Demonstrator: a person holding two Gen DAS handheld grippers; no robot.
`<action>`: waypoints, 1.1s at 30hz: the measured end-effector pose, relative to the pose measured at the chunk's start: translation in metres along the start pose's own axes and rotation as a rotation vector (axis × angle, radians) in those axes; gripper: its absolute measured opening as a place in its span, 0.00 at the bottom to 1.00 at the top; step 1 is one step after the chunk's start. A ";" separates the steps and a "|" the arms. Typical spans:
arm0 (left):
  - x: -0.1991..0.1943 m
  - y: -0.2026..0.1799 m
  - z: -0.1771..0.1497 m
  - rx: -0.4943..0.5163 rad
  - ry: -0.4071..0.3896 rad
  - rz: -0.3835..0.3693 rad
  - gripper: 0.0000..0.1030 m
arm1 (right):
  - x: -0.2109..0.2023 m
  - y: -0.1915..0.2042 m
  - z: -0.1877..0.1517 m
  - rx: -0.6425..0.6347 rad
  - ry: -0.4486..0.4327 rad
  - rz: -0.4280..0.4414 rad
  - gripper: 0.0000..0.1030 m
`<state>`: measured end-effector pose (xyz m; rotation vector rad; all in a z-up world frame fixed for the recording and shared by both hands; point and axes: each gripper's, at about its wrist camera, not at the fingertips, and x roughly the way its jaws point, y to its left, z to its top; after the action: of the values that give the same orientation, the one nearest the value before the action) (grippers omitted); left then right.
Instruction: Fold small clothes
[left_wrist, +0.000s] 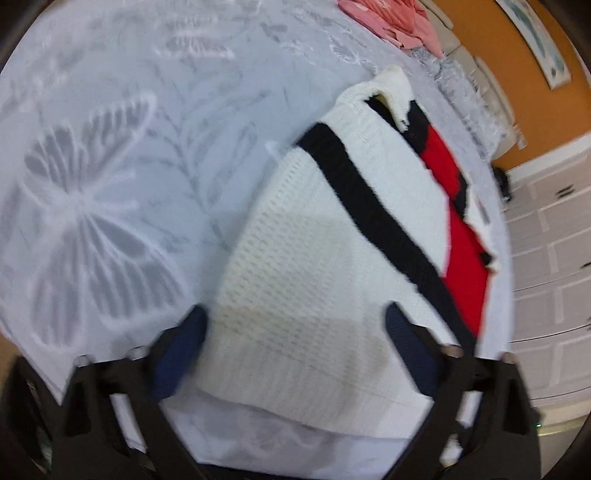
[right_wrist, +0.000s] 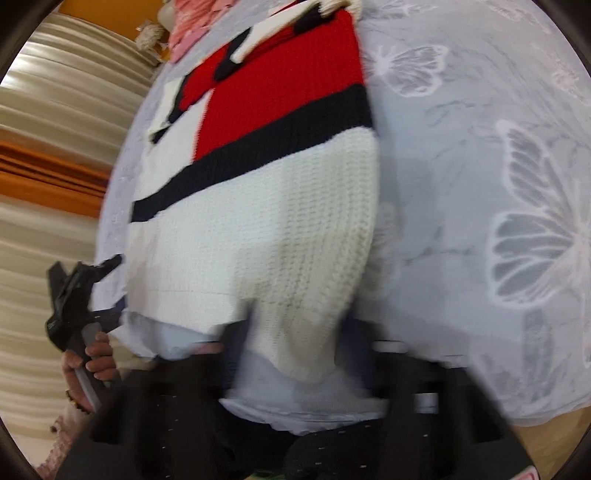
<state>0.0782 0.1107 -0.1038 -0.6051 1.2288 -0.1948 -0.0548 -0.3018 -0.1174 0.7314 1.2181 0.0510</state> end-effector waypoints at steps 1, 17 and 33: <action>-0.001 0.003 0.001 -0.023 0.009 -0.017 0.55 | 0.001 -0.002 -0.001 0.023 0.004 0.005 0.08; -0.099 -0.022 -0.077 0.080 0.125 -0.072 0.09 | -0.128 -0.005 -0.062 -0.084 -0.185 -0.112 0.05; -0.224 -0.013 -0.160 0.077 0.079 -0.159 0.09 | -0.234 -0.002 -0.178 -0.014 -0.287 0.001 0.05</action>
<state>-0.1434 0.1494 0.0550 -0.6333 1.2436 -0.4002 -0.2963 -0.3137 0.0499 0.7008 0.9423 -0.0441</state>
